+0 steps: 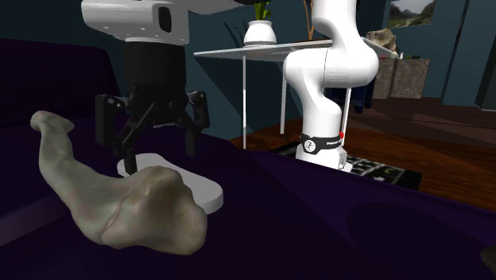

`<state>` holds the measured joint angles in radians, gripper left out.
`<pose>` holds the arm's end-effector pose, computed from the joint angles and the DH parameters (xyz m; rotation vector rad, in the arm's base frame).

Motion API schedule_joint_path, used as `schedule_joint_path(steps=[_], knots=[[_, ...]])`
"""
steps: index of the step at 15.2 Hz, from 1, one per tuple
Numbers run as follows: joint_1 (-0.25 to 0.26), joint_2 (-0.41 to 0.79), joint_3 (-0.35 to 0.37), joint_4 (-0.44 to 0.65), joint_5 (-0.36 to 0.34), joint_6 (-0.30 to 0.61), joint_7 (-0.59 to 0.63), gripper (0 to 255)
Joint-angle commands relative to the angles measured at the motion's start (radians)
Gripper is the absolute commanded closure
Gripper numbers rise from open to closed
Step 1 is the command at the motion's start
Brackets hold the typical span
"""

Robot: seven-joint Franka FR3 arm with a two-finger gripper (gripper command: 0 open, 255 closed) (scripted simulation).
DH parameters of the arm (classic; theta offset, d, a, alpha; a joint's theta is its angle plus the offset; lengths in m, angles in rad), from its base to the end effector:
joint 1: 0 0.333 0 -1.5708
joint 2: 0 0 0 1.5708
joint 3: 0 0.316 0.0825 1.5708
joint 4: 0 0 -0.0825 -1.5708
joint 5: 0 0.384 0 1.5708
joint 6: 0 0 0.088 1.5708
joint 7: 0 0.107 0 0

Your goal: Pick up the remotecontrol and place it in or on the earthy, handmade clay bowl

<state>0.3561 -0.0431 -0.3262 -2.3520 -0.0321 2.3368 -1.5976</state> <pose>0.4992 0.0143 0.3493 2.1153 2.2888 0.0179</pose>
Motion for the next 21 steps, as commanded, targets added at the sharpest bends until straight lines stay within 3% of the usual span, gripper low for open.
schedule_joint_path(steps=[1, 10, 11, 21], knots=[[0.001, 0.022, 0.0, -0.006, 0.009, 0.027, -0.008, 0], [0.001, 0.038, -0.001, -0.012, 0.016, 0.049, -0.013, 0], [0.001, 0.038, -0.001, -0.012, 0.016, 0.049, -0.013, 255], [0.001, 0.028, -0.001, -0.008, 0.012, 0.035, -0.01, 255]])
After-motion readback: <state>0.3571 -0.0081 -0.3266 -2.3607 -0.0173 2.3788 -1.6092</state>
